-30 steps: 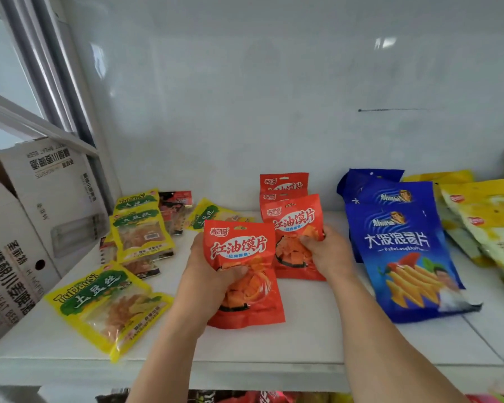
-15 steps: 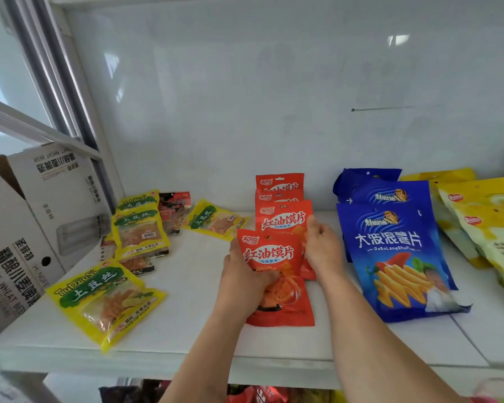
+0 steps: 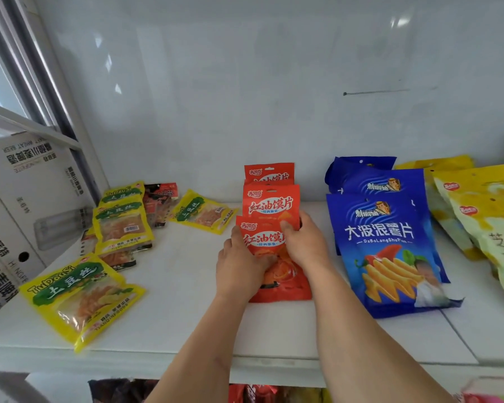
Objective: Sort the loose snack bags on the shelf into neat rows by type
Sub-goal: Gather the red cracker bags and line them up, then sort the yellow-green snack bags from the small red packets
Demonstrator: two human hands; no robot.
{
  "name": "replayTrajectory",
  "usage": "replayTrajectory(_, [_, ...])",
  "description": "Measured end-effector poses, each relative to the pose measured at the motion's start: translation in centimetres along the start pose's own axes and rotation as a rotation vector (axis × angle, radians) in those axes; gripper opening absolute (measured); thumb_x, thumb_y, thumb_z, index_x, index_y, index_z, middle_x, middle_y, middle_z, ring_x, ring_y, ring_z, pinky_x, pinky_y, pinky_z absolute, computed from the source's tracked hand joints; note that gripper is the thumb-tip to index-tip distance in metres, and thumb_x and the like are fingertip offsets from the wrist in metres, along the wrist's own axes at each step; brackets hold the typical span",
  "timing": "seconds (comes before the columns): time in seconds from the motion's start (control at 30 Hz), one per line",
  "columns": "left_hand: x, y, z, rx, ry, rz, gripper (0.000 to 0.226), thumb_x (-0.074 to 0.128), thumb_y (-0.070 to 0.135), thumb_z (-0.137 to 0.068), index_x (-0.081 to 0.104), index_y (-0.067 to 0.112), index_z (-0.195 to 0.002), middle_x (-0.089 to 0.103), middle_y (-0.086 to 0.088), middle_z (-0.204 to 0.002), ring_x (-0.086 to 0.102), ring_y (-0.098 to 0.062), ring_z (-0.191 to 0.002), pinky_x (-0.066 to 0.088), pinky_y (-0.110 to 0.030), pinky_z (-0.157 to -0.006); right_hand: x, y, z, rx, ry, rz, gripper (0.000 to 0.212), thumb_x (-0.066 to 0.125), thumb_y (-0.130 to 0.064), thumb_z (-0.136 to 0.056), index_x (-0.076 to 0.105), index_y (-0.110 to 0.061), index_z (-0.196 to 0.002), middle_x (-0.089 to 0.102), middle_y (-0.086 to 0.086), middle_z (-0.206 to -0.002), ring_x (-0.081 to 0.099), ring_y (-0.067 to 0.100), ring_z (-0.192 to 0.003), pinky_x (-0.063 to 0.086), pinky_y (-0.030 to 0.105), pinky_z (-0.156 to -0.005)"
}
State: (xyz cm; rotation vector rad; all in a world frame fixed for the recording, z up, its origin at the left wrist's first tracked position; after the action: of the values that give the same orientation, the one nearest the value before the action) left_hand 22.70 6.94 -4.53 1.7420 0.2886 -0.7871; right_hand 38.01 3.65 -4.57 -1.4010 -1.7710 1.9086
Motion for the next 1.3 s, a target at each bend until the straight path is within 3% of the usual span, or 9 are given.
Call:
replayTrajectory(0.4, [-0.2,0.5,-0.4,0.004,0.005,-0.031,0.089,0.077,0.046,-0.08,0.031,0.023,-0.152,0.042,-0.004,-0.141,0.05,-0.028,-0.13,0.044,-0.043,-0.106,0.4,0.1,-0.6,0.04,0.038,0.1,0.046,0.053,-0.045,-0.098,0.047,-0.025,-0.138,0.062,0.002,-0.131,0.061,0.027,-0.118,0.052,0.049,-0.098])
replayTrajectory(0.67, [-1.8,0.6,0.9,0.028,0.009,0.006,0.063,0.066,0.041,-0.091,0.042,0.021,-0.145,0.042,-0.003,-0.142,0.053,-0.026,-0.127,0.044,-0.038,-0.098,0.1,-1.1,0.9,0.002,0.045,0.155,0.048,0.051,-0.041,-0.099,0.045,-0.021,-0.143,0.055,0.006,-0.135,0.058,0.028,-0.121,0.052,0.046,-0.098])
replayTrajectory(0.87, [-4.1,-0.2,1.1,0.051,0.034,-0.104,0.07,0.061,0.047,-0.095,0.037,0.015,-0.152,0.037,-0.003,-0.153,0.048,-0.027,-0.134,0.044,-0.042,-0.103,0.0,-3.6,2.9,-0.148,0.108,0.327,0.045,0.047,-0.036,-0.103,0.047,-0.016,-0.143,0.045,0.007,-0.147,0.047,0.027,-0.132,0.044,0.044,-0.107])
replayTrajectory(0.97, [-5.9,-0.9,1.3,0.099,0.041,-0.191,0.062,0.056,0.047,-0.097,0.042,0.017,-0.149,0.041,-0.003,-0.151,0.047,-0.026,-0.134,0.045,-0.042,-0.103,1.0,-5.5,3.9,-0.233,0.112,0.359,0.043,0.047,-0.034,-0.103,0.05,-0.015,-0.141,0.047,0.007,-0.148,0.044,0.027,-0.134,0.04,0.044,-0.11])
replayTrajectory(1.17, [-11.4,-3.3,1.1,0.196,0.107,-0.391,0.051,0.049,0.044,-0.101,0.047,0.02,-0.146,0.049,-0.002,-0.146,0.046,-0.026,-0.132,0.044,-0.039,-0.1,5.1,-9.0,5.9,-0.367,0.038,0.418,0.03,0.048,-0.025,-0.102,0.061,-0.011,-0.126,0.057,0.01,-0.13,0.052,0.03,-0.121,0.043,0.04,-0.097])
replayTrajectory(1.3, [-15.6,-5.8,0.5,0.17,0.145,-0.408,0.05,0.049,0.045,-0.1,0.05,0.021,-0.143,0.052,-0.002,-0.144,0.048,-0.027,-0.131,0.046,-0.041,-0.098,8.5,-10.9,6.3,-0.394,-0.036,0.424,0.033,0.048,-0.024,-0.103,0.06,-0.011,-0.13,0.056,0.011,-0.132,0.052,0.031,-0.123,0.041,0.037,-0.098])
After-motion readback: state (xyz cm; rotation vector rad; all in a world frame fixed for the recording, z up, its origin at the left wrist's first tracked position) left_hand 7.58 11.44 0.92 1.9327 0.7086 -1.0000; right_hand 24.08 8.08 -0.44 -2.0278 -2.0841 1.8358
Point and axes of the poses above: each hand's wrist, its own z-axis away from the middle knuckle, its own x-axis out of the palm, y = z × x, the point moved 3 cm from there along -z, towards the middle knuckle
